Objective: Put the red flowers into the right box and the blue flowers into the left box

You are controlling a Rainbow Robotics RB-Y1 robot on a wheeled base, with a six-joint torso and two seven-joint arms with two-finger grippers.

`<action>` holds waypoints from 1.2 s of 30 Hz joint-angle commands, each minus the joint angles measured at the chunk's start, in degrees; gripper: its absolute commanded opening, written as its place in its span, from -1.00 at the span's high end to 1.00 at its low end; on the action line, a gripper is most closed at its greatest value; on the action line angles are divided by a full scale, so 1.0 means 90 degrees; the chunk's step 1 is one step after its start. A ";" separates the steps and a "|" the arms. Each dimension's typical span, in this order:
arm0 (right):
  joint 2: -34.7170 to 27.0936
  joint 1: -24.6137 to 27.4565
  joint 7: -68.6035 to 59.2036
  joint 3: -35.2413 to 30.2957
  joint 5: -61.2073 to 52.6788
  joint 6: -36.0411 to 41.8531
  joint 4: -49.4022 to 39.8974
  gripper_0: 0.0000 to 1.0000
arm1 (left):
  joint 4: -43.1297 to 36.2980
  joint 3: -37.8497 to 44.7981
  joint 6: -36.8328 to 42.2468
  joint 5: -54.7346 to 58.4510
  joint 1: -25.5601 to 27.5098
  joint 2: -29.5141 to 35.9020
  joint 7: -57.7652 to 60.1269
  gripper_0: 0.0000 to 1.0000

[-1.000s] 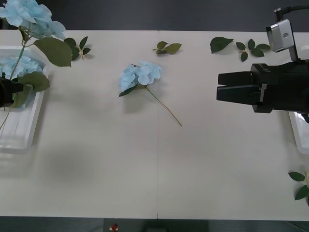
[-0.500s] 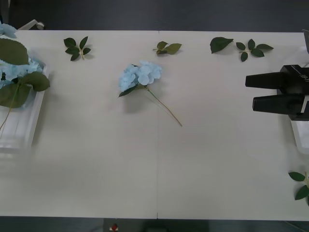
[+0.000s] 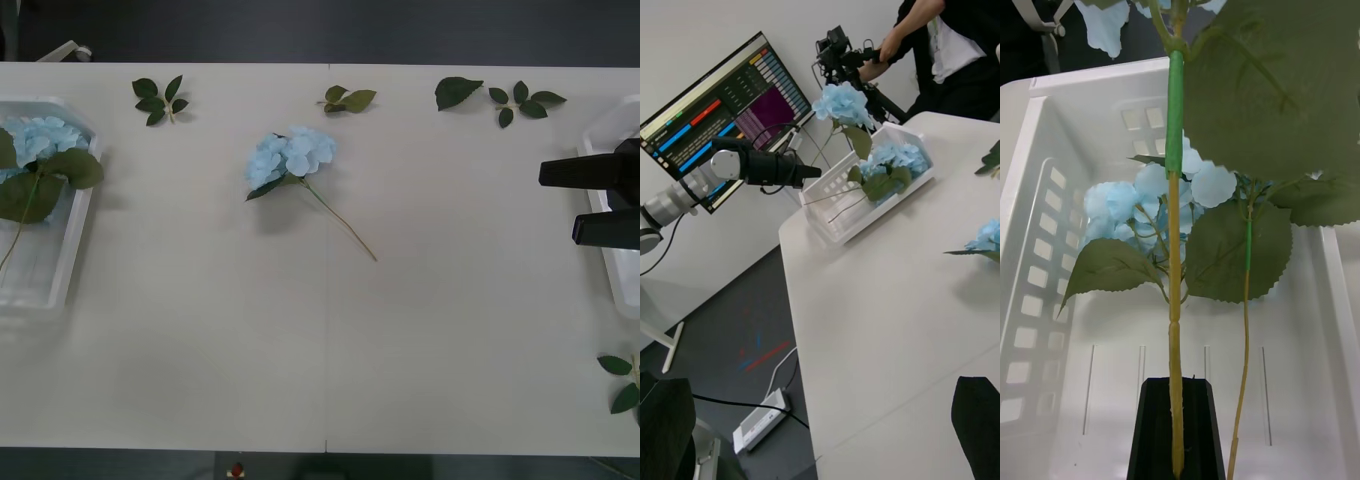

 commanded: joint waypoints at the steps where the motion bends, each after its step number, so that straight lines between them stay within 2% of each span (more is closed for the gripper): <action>1: -0.0165 -0.0021 0.0214 -0.0046 -0.0072 0.0090 0.0007 -1.00 | -0.0015 0.0004 -0.0062 0.0044 0.0063 0.0120 -0.0030 1.00; 5: -0.0155 -0.0021 0.0214 -0.0046 -0.0063 0.0109 0.0007 -1.00 | -0.0015 -0.0026 -0.0072 0.0054 0.0063 0.0110 -0.0050 0.97; 7: -0.0155 -0.0012 0.0214 -0.0046 -0.0063 0.0119 0.0007 -1.00 | -0.0015 -0.0055 -0.0072 0.0063 0.0053 0.0120 -0.0060 0.59; 10: -0.0155 -0.0012 0.0214 -0.0046 -0.0063 0.0119 0.0007 -1.00 | -0.0025 -0.0055 -0.0072 0.0102 0.0053 0.0110 -0.0079 0.27; 17: -0.0155 -0.0012 0.0214 -0.0046 -0.0063 0.0119 0.0007 -1.00 | -0.0054 -0.0172 -0.0004 0.0698 0.0053 0.0120 -0.0392 -0.10; 23: -0.0155 -0.0012 0.0214 -0.0046 -0.0063 0.0119 0.0007 -1.00 | -0.0513 -0.0494 0.0729 0.1636 -0.0055 0.0120 -0.1124 -0.15; 27: -0.0155 -0.0012 0.0214 -0.0046 -0.0063 0.0119 0.0007 -1.00 | -0.0904 -0.0846 0.1197 0.2075 -0.0260 0.0120 -0.1173 -0.16; 31: -0.0155 -0.0012 0.0214 -0.0046 -0.0063 0.0119 0.0007 -1.00 | -0.1255 -0.1432 0.1295 0.2485 -0.0641 0.0120 -0.1095 -0.15; 36: -0.0155 -0.0012 0.0214 -0.0046 -0.0063 0.0119 0.0007 -1.00 | -0.1285 -0.2389 0.1295 0.2456 -0.1520 0.0042 -0.0538 -0.16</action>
